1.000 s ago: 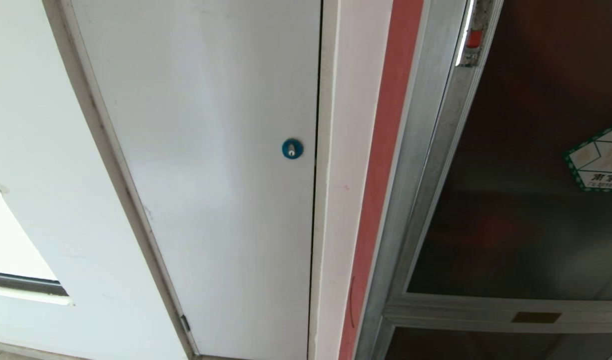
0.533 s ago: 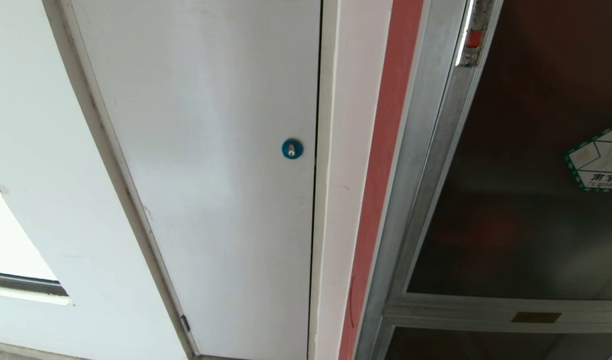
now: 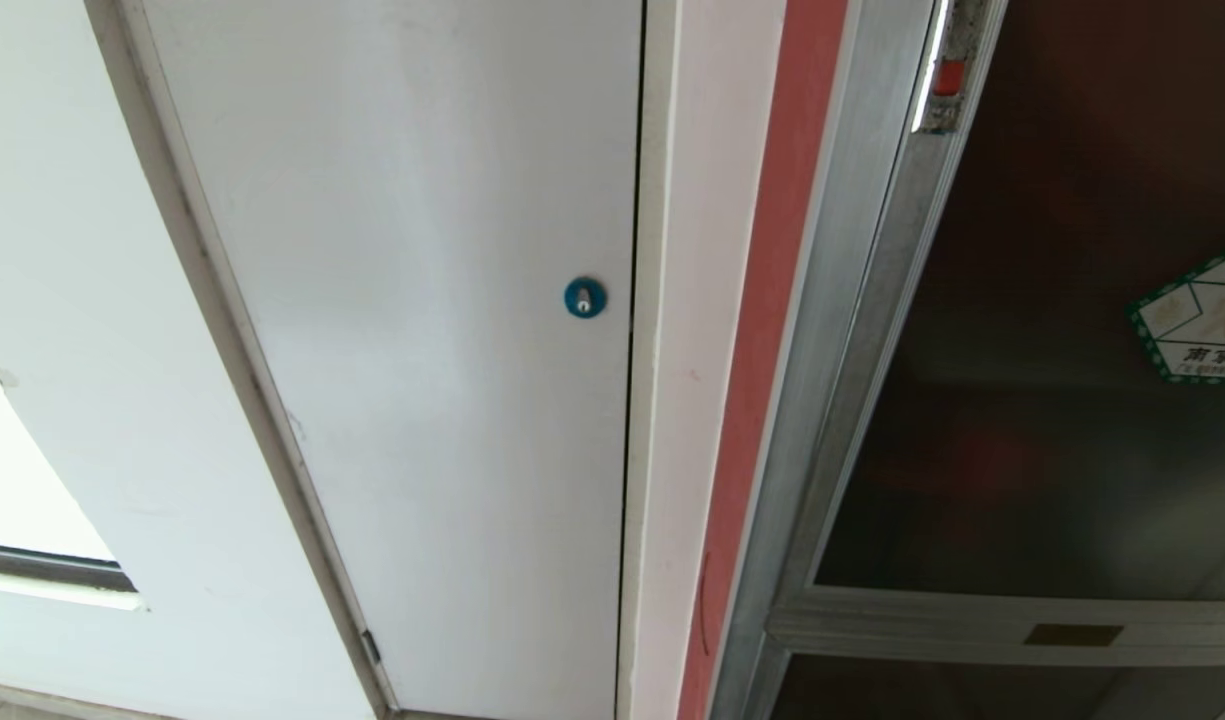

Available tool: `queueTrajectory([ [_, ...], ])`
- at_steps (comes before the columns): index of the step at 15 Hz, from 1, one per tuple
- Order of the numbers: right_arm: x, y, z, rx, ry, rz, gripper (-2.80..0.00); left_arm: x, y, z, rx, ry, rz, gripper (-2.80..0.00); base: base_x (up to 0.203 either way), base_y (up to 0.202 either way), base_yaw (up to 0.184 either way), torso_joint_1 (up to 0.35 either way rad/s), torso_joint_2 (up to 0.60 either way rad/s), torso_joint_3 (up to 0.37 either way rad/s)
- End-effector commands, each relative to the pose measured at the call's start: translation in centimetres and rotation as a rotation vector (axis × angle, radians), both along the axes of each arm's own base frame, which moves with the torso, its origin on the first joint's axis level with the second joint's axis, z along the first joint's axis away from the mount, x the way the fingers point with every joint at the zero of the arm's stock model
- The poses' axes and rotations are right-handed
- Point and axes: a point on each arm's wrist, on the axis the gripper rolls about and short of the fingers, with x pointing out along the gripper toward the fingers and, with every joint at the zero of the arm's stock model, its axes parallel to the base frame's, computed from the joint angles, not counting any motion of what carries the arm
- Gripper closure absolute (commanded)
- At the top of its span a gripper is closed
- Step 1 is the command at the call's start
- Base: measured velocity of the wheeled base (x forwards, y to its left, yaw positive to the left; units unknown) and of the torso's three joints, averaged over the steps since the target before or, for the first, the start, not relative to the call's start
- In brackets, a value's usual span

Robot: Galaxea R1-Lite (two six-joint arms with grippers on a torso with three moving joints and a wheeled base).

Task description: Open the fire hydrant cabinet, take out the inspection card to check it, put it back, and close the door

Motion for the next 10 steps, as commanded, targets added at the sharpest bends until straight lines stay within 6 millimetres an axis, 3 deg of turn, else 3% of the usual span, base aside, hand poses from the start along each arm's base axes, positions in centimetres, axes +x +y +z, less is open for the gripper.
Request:
queueTrajectory([
  [1, 4.3, 0.3, 3.5, 0.008, 0.077, 0.107, 0.0, 0.1, 0.0, -0.4, 0.0, 0.013, 0.0, 0.0, 0.0, 0.0, 0.0, 0.0, 0.0, 0.0],
  [5, 7.6, 0.8, 7.6, 0.046, 0.062, 0.332, 0.0, 0.1, 0.0, -0.4, 0.001, 0.013, 0.0, 0.0, 0.0, 0.0, 0.0, 0.0, 0.0, 0.0],
  [10, 12.5, 1.8, 12.0, 0.198, 0.086, 0.459, 0.0, 0.1, 0.0, -0.4, 0.0, 0.014, 0.0, 0.0, 0.0, 0.0, 0.0, 0.0, 0.0, 0.0],
])
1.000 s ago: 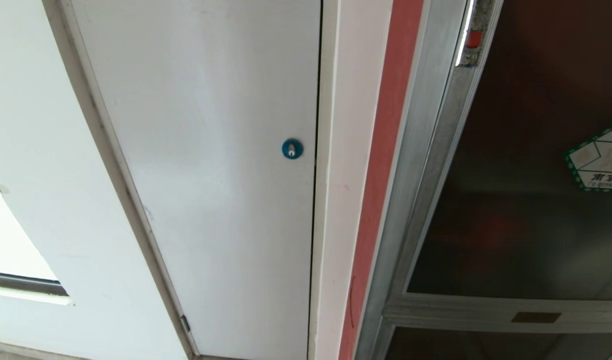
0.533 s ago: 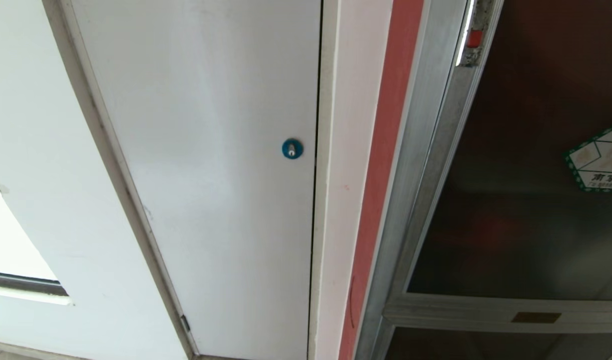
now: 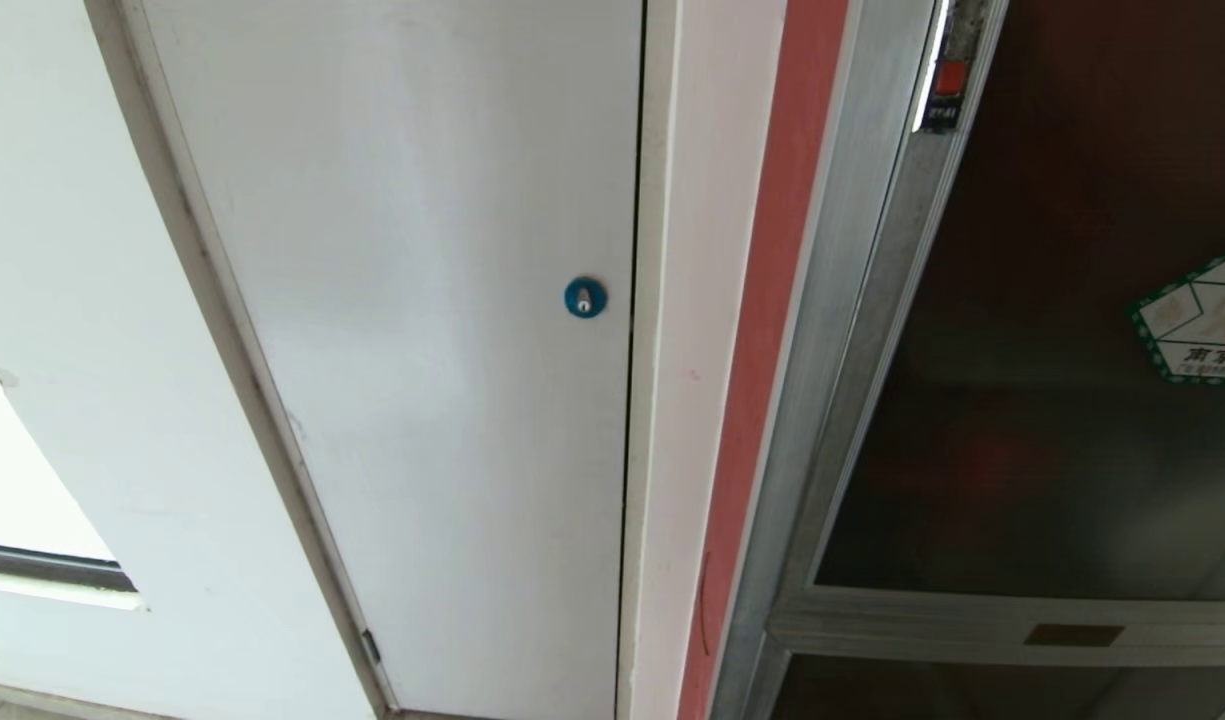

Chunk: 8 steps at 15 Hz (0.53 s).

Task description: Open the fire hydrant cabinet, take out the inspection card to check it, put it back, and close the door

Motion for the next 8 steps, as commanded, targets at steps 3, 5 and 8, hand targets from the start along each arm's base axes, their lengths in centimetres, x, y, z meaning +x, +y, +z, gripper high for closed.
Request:
queueTrajectory([
  [3, 5.3, 1.7, 1.7, 0.041, 0.032, 0.109, 0.0, 0.1, 0.0, -0.4, 0.001, 0.013, 0.0, 0.0, 0.0, 0.0, 0.0, 0.0, 0.0, 0.0],
  [5, 6.7, 2.4, 2.0, 0.047, -0.001, 0.121, 0.0, 0.1, 0.0, -0.4, 0.0, 0.013, 0.0, 0.0, 0.0, 0.0, 0.0, 0.0, 0.0, 0.0],
  [8, 9.4, 3.1, 3.0, 0.05, -0.011, 0.1, 0.0, 0.1, 0.0, -0.4, 0.0, 0.013, 0.0, 0.0, 0.0, 0.0, 0.0, 0.0, 0.0, 0.0],
])
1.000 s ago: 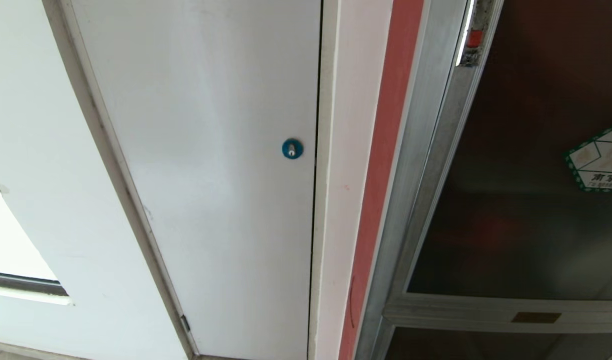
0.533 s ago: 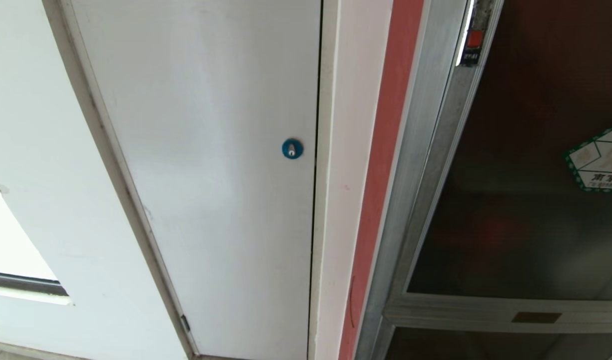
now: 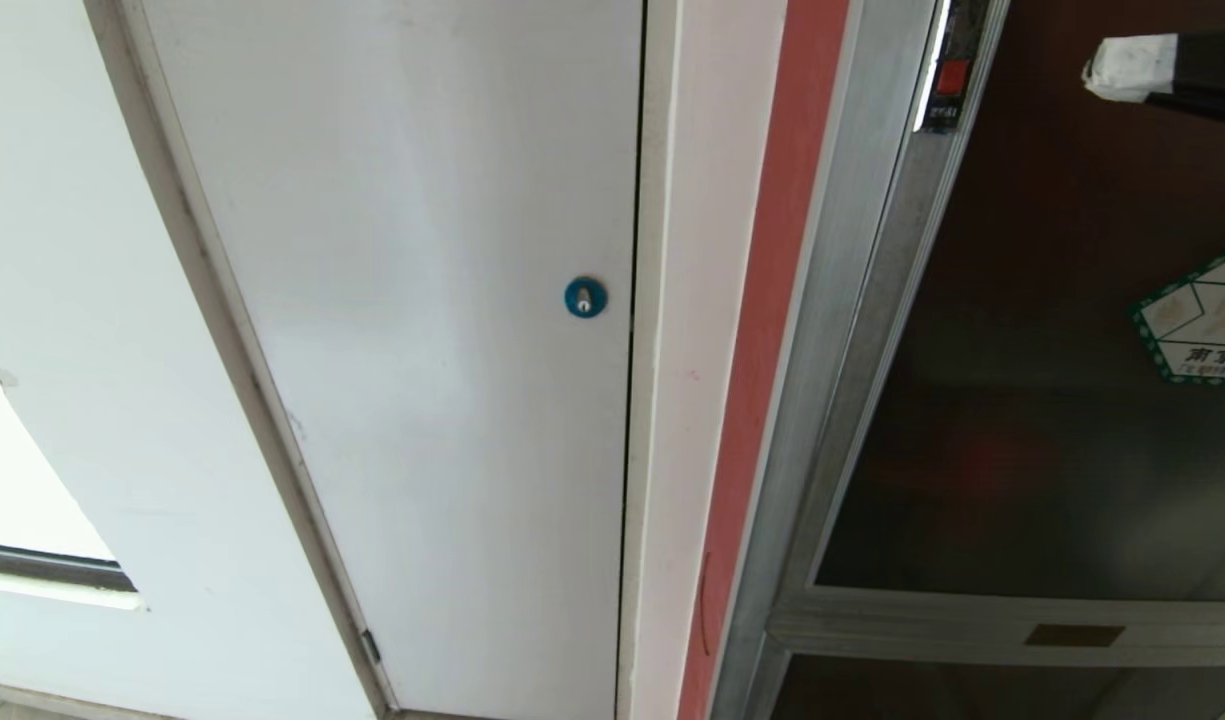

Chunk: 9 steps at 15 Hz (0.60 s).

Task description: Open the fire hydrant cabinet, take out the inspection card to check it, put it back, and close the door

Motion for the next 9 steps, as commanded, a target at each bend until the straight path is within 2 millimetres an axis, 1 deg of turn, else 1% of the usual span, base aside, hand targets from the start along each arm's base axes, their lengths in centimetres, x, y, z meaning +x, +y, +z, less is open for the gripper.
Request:
queueTrajectory([
  [1, 3.1, 0.7, 0.1, -0.003, 0.028, -0.01, 0.0, 0.1, 0.0, -0.4, 0.0, 0.013, 0.0, 0.0, 0.0, 0.0, 0.0, 0.0, 0.0, 0.0],
  [4, 4.8, 1.0, 0.2, -0.002, 0.03, -0.059, 0.0, 0.1, 0.0, -0.4, 0.0, 0.013, 0.0, 0.0, 0.0, 0.0, 0.0, 0.0, 0.0, 0.0],
  [9, 5.9, 1.1, 0.5, 0.001, 0.025, -0.095, 0.0, 0.1, 0.0, -0.4, 0.0, 0.013, 0.0, 0.0, 0.0, 0.0, 0.0, 0.0, 0.0, 0.0],
])
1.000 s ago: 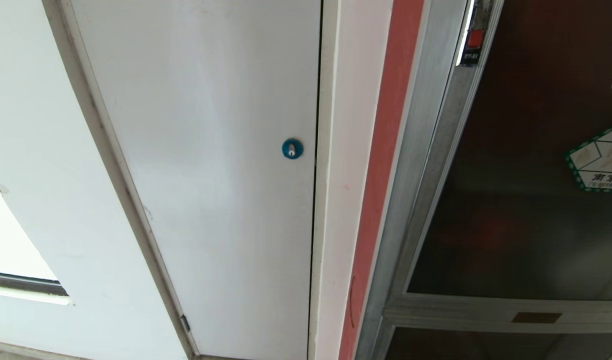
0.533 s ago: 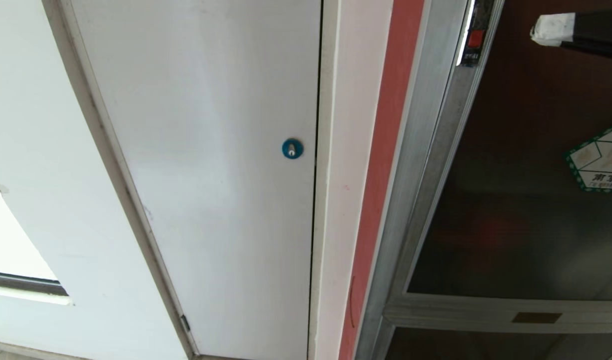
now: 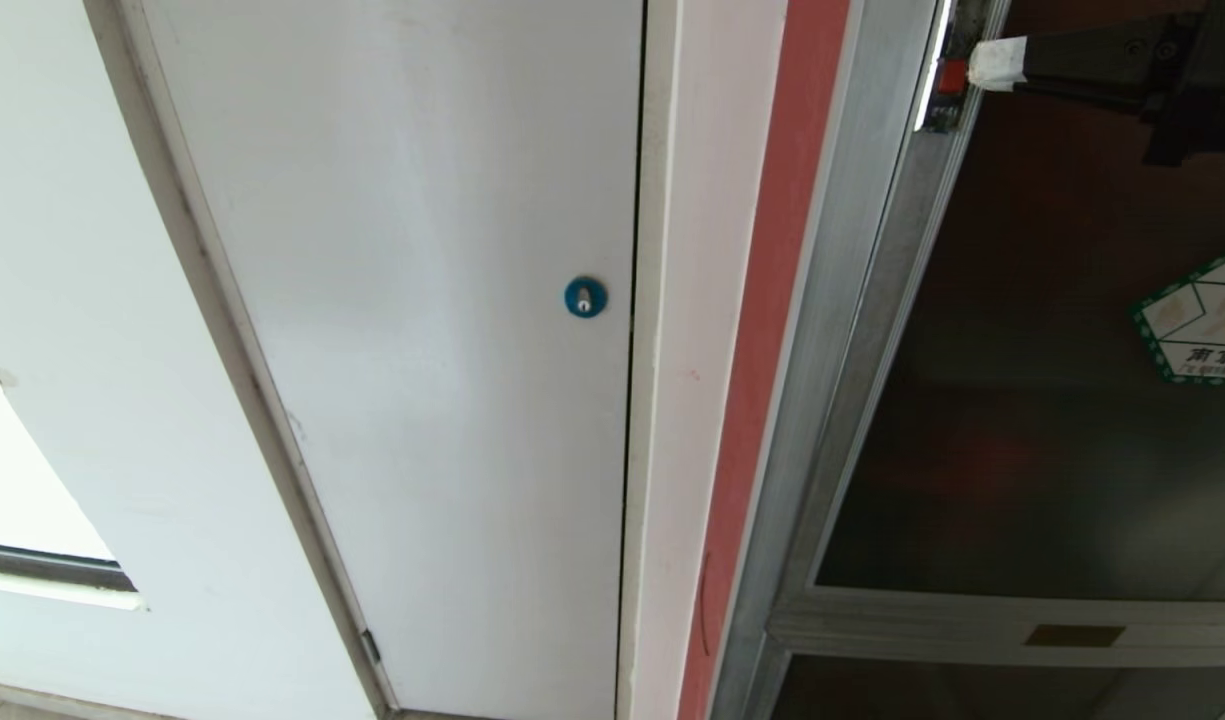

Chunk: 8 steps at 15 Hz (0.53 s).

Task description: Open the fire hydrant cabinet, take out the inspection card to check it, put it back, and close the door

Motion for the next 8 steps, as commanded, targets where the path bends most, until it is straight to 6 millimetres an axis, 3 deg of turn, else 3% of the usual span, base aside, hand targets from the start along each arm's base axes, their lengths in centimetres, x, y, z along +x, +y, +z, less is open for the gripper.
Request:
queueTrajectory([
  [1, 0.7, 0.2, -0.1, 0.0, 0.009, -0.003, 0.0, 0.1, 0.0, -0.4, 0.001, 0.013, 0.0, 0.0, 0.0, 0.0, 0.0, 0.0, 0.0, 0.0],
  [8, 2.2, 0.3, -0.5, -0.04, -0.003, -0.083, 0.0, 0.1, 0.0, -0.4, 0.0, 0.013, 0.0, 0.0, 0.0, 0.0, 0.0, 0.0, 0.0, 0.0],
])
